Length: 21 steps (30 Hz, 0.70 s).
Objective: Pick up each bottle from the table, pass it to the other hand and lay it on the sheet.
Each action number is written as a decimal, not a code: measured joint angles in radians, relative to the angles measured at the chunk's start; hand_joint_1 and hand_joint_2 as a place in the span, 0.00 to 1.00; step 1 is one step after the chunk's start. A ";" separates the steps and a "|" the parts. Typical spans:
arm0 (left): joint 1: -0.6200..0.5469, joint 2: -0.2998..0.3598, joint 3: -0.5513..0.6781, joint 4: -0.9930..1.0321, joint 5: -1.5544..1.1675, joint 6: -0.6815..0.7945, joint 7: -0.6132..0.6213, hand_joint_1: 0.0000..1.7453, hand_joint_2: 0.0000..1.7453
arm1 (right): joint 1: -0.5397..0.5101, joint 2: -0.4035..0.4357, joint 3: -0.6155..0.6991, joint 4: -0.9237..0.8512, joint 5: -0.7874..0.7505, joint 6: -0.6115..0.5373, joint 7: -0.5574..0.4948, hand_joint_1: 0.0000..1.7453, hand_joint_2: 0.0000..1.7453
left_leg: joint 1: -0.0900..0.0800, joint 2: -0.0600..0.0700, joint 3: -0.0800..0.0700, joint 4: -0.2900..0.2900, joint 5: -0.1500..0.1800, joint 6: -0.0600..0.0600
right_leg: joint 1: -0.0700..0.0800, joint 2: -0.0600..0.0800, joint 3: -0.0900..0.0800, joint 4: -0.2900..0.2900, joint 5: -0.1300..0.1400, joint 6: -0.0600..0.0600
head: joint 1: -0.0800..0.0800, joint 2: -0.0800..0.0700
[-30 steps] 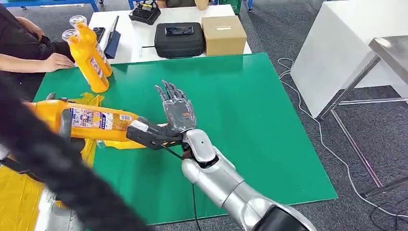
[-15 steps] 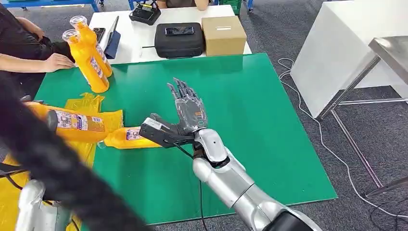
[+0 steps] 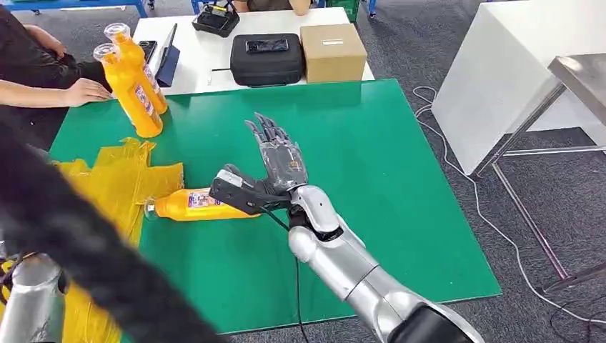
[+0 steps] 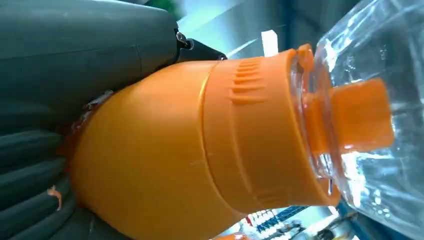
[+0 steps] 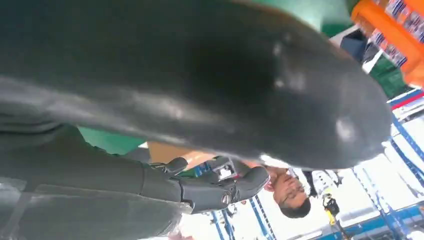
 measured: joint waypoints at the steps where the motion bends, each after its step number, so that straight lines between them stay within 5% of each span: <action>1: -0.002 0.000 0.004 0.020 -0.064 0.002 -0.001 1.00 1.00 | -0.002 0.000 0.002 0.003 -0.007 0.000 -0.005 0.00 0.00 | 0.000 0.000 0.000 0.000 0.000 0.000 | 0.000 0.000 0.000 0.000 0.000 0.000 | 0.000 0.000; 11: 0.003 -0.019 0.039 0.225 -0.545 0.005 0.008 1.00 1.00 | -0.004 -0.018 0.024 0.024 -0.059 0.000 -0.017 0.00 0.00 | -0.001 0.002 0.000 0.000 0.000 0.000 | 0.000 0.001 0.000 0.000 0.000 0.000 | 0.000 0.000; 21: 0.003 -0.033 0.038 0.336 -0.590 0.006 0.018 1.00 1.00 | -0.004 -0.035 0.036 0.024 -0.067 0.000 -0.016 0.00 0.00 | 0.000 0.002 0.000 0.000 0.000 0.000 | 0.000 0.001 0.000 0.000 0.000 0.000 | 0.000 0.000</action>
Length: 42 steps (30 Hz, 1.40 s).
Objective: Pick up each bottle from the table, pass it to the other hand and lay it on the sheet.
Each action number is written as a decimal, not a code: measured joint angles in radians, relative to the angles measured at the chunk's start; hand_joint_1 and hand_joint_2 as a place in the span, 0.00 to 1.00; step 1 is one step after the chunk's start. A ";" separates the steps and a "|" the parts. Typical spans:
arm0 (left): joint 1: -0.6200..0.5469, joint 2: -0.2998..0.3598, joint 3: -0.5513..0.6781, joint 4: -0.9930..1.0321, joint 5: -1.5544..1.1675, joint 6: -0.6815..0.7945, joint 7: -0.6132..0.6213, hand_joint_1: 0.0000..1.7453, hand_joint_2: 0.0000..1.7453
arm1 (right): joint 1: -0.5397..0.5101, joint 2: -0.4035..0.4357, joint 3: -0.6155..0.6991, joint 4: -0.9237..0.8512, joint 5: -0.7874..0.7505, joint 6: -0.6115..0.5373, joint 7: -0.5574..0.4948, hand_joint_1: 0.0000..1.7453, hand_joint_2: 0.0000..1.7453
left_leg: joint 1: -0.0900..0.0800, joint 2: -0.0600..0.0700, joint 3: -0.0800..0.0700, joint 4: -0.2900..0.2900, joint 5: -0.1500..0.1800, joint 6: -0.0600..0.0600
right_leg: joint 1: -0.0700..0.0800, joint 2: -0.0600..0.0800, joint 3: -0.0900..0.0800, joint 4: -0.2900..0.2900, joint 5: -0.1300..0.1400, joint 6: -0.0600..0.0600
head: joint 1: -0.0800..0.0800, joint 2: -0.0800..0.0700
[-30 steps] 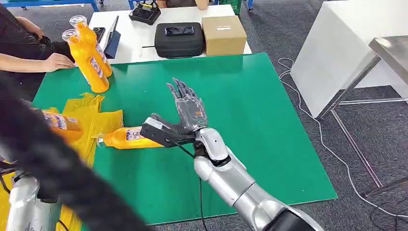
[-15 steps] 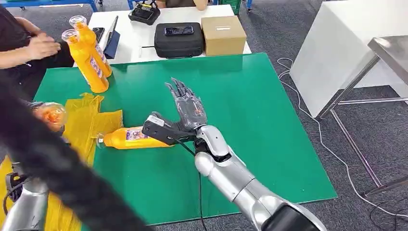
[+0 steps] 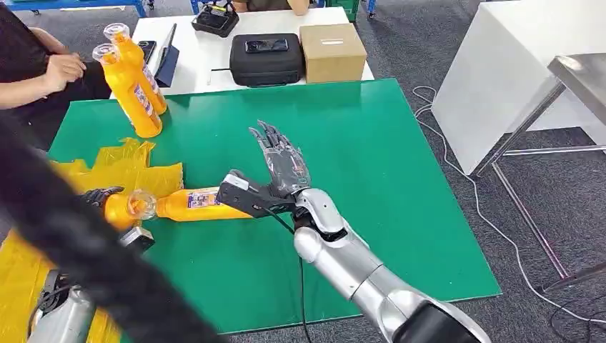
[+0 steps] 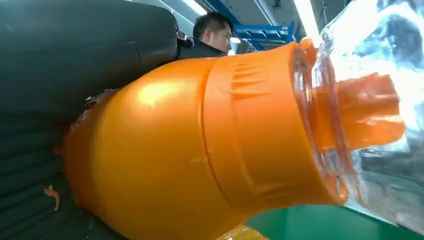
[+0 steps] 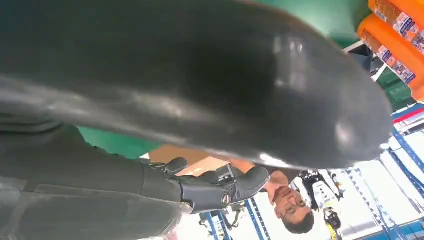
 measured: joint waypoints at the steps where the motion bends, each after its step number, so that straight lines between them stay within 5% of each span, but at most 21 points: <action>1: 0.000 0.000 0.000 0.003 0.000 0.000 0.000 1.00 1.00 | 0.000 0.000 0.001 0.000 0.000 0.000 0.000 0.00 0.00 | 0.000 0.000 0.000 0.000 0.000 0.000 | 0.000 0.000 0.000 0.000 0.000 0.000 | 0.000 0.000; 16: -0.001 -0.008 -0.045 0.135 -0.124 0.006 0.024 1.00 1.00 | 0.000 -0.015 0.007 0.000 -0.027 0.010 0.004 0.00 0.00 | 0.000 0.000 0.000 0.000 0.000 0.000 | 0.000 0.000 0.000 0.000 0.000 0.000 | 0.000 0.000; 17: -0.002 -0.007 -0.052 0.148 -0.125 0.008 0.026 0.00 1.00 | 0.000 -0.017 0.010 0.000 -0.029 0.011 0.003 0.00 0.00 | 0.000 0.000 0.000 0.000 0.000 0.000 | 0.000 0.000 0.000 0.000 0.000 0.000 | 0.000 0.000; 18: -0.002 -0.007 -0.058 0.160 -0.125 0.008 0.027 0.00 0.00 | 0.000 -0.019 0.013 0.000 -0.030 0.011 0.003 0.00 0.00 | 0.000 0.000 0.000 0.000 0.000 0.000 | 0.000 0.000 0.001 0.000 0.000 0.000 | 0.000 0.000; 42: -0.094 0.077 -0.357 0.376 -0.008 -0.201 0.109 0.00 0.00 | -0.002 -0.034 0.037 -0.002 -0.029 0.043 0.026 0.00 0.00 | 0.000 -0.007 0.017 -0.001 0.001 0.000 | 0.000 -0.008 0.020 0.000 -0.001 -0.001 | 0.000 0.000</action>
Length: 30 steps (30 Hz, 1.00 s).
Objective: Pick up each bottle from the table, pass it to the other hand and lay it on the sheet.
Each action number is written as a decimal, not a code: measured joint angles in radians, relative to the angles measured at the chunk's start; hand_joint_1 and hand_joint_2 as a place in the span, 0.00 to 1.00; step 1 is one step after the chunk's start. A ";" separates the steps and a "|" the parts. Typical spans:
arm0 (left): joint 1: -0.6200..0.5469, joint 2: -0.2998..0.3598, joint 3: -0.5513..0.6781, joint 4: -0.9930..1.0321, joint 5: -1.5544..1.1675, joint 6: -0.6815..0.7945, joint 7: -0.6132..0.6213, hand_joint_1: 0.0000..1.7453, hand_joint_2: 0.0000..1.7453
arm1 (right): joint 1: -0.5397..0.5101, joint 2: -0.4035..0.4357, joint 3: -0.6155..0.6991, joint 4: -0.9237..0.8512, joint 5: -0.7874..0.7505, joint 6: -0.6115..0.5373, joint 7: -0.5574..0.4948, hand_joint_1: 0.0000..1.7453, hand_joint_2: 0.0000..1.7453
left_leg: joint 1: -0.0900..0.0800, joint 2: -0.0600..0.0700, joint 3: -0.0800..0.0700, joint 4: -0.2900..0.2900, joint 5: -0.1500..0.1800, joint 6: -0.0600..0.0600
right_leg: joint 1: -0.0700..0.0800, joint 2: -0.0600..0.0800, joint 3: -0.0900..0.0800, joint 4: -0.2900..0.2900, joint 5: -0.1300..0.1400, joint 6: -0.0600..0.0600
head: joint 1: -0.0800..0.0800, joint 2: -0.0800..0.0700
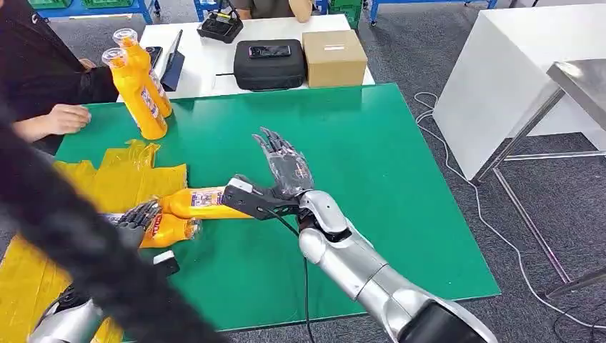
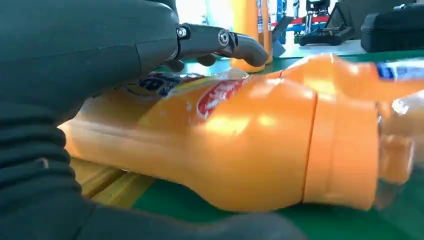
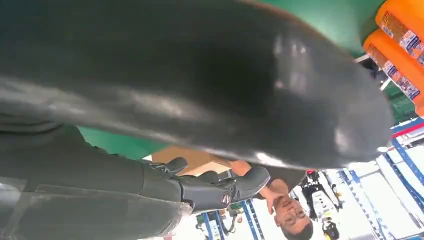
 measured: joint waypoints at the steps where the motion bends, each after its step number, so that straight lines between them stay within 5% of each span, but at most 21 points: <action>1: -0.001 0.001 0.000 0.000 0.032 -0.014 -0.018 0.00 0.00 | 0.000 0.000 0.001 0.000 0.001 0.003 0.002 0.00 0.00 | 0.000 0.000 0.000 0.000 0.000 0.000 | 0.000 0.000 0.000 0.000 0.000 0.000 | 0.000 0.000; 10: 0.048 0.007 0.028 -0.149 0.624 -0.257 -0.161 0.00 0.00 | -0.002 -0.002 0.006 0.012 -0.021 0.014 -0.008 0.00 0.00 | 0.000 0.000 0.000 0.000 0.001 0.000 | 0.000 0.000 0.000 0.000 0.000 0.000 | 0.000 0.000; 18: 0.178 -0.011 0.051 -0.506 1.156 -0.229 -0.157 0.00 0.00 | -0.009 0.015 0.010 0.054 -0.029 0.018 -0.030 0.00 0.00 | 0.000 0.002 -0.009 0.001 0.001 0.000 | 0.000 0.001 -0.011 0.000 0.000 0.000 | 0.000 0.000; 27: 0.261 -0.034 0.066 -0.814 1.283 -0.238 -0.097 0.00 0.00 | -0.031 0.021 0.032 0.089 -0.028 0.029 -0.026 0.00 0.00 | 0.000 0.002 -0.015 0.001 0.001 0.000 | 0.000 0.001 -0.016 0.000 0.000 0.000 | 0.000 0.000; 28: 0.264 -0.034 0.067 -0.827 1.286 -0.242 -0.097 0.00 0.00 | -0.032 0.021 0.033 0.090 -0.028 0.029 -0.026 0.00 1.00 | 0.000 0.002 -0.015 0.001 0.001 0.000 | 0.000 0.001 -0.016 0.000 0.000 0.000 | 0.000 0.000; 30: 0.268 -0.035 0.069 -0.846 1.296 -0.247 -0.097 0.00 0.00 | -0.032 0.021 0.035 0.093 -0.025 0.029 -0.024 0.00 1.00 | 0.000 0.002 -0.015 0.001 0.001 0.000 | 0.000 0.001 -0.017 0.000 0.000 0.000 | 0.000 0.000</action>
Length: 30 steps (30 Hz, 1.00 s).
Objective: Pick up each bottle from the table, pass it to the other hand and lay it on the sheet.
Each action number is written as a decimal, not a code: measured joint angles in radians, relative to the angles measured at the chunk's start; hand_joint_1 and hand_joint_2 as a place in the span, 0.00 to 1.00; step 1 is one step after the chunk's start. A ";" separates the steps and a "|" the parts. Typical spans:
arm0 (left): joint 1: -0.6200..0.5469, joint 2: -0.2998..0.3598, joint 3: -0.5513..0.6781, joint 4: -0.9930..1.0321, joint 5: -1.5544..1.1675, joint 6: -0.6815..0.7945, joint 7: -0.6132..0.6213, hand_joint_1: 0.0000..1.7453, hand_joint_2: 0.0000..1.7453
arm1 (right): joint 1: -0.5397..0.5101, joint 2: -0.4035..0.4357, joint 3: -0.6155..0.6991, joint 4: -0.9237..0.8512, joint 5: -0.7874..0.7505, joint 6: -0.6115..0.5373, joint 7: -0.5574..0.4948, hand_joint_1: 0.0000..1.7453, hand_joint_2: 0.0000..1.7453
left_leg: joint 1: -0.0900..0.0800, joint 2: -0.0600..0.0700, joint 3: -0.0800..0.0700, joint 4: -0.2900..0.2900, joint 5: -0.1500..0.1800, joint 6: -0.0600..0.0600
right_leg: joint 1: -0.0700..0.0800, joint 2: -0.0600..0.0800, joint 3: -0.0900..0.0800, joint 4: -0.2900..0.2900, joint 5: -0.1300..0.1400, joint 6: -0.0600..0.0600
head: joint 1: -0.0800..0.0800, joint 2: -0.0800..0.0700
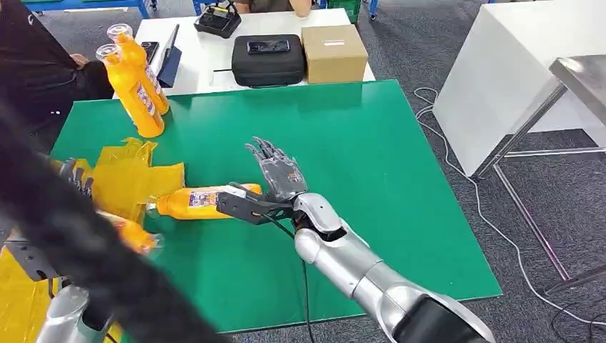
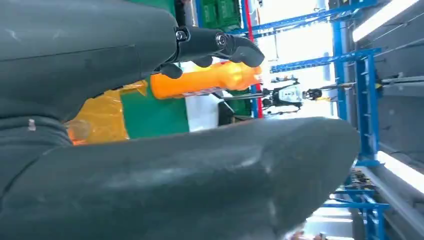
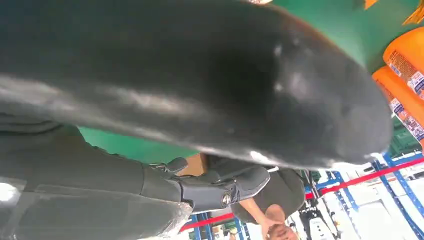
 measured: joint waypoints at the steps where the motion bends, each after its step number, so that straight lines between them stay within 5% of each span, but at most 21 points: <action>1: 0.001 -0.001 0.004 -0.014 0.008 -0.003 -0.001 0.00 0.00 | 0.000 0.000 0.001 0.001 0.002 0.003 0.003 0.00 1.00 | 0.000 0.000 0.000 0.000 0.000 0.000 | 0.000 0.000 0.000 0.000 0.000 0.000 | 0.000 0.000; 9: 0.010 -0.015 0.010 -0.084 0.008 -0.005 0.002 0.00 0.00 | 0.001 -0.006 0.032 0.001 0.040 0.045 0.022 0.00 1.00 | 0.000 0.000 0.000 0.000 0.000 0.000 | 0.000 0.000 0.000 0.000 0.000 0.000 | 0.000 0.000; 10: 0.010 -0.017 0.010 -0.089 0.008 -0.005 0.004 0.00 0.00 | 0.001 -0.006 0.038 0.001 0.048 0.053 0.028 0.00 0.00 | 0.000 0.000 0.000 0.000 0.000 0.000 | 0.000 0.000 0.000 0.000 0.000 0.000 | 0.000 0.000; 30: -0.019 -0.039 0.009 -0.097 0.026 -0.018 0.012 0.00 0.00 | -0.102 0.088 0.131 0.182 0.173 0.094 0.098 0.00 0.00 | 0.000 0.000 -0.001 0.000 0.000 0.000 | 0.000 0.000 -0.001 0.000 0.000 0.000 | 0.000 0.000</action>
